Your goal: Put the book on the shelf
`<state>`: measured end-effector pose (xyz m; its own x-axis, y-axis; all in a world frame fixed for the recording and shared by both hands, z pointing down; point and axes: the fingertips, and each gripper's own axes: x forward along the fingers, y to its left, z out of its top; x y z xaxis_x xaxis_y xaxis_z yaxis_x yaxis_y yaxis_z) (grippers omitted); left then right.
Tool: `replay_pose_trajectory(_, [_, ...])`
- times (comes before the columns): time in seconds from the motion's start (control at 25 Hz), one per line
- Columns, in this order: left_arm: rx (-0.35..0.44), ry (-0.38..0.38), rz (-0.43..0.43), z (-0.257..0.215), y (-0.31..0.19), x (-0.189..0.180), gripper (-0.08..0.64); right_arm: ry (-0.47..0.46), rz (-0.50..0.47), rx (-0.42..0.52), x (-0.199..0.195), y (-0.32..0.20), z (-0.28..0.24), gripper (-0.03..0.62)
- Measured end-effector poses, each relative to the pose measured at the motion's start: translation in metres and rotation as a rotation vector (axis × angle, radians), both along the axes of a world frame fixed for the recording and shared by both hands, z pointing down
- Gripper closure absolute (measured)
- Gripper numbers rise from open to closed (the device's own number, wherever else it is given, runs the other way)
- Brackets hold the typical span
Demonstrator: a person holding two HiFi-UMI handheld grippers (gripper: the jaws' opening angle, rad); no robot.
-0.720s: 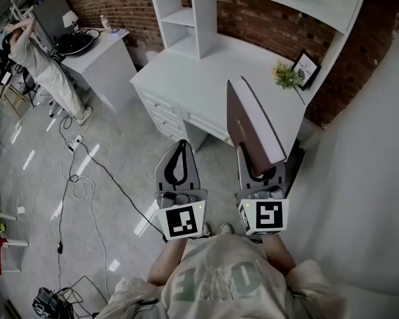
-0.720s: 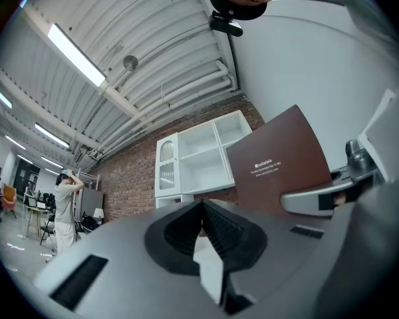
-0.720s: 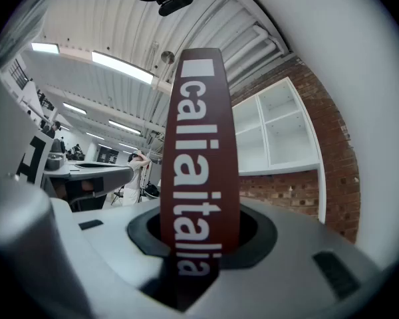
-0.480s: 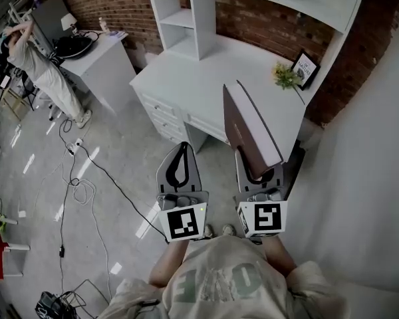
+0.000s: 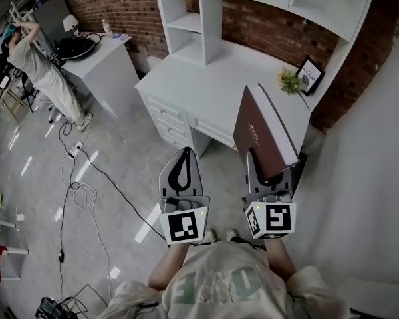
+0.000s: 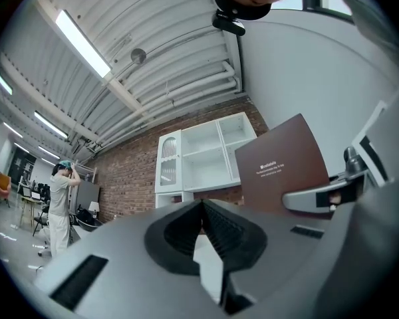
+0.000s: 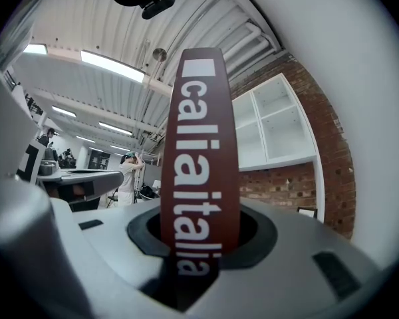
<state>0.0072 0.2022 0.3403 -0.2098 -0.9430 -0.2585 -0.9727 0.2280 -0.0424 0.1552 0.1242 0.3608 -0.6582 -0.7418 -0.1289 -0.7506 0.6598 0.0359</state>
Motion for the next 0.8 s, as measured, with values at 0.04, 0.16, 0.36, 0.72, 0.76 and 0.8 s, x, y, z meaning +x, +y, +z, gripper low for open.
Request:
replay_pose_trajectory(0.04, [0.000,0.004,0.001,0.001,0.002,-0.005,0.546,0.002,0.008,0.002,-0.004,0.001,0.000,0.440])
replay_pose_trajectory(0.16, [-0.003,-0.007,-0.004,0.005,0.004,-0.023,0.546,-0.011,0.030,-0.007,-0.013,0.002,0.005,0.440])
replay_pose_trajectory(0.36, [0.022,-0.011,0.004,-0.001,-0.001,-0.037,0.546,-0.009,0.044,-0.007,-0.023,-0.004,0.005,0.440])
replay_pose_trajectory(0.72, [0.018,-0.010,0.018,0.008,-0.053,-0.060,0.546,-0.012,0.042,0.040,-0.048,-0.054,-0.002,0.440])
replay_pose_trajectory(0.76, [0.022,-0.015,0.021,0.008,-0.065,-0.064,0.546,-0.013,0.047,0.049,-0.051,-0.065,-0.003,0.440])
replay_pose_trajectory(0.8, [0.026,-0.020,0.024,0.008,-0.077,-0.068,0.546,-0.013,0.052,0.057,-0.055,-0.077,-0.002,0.440])
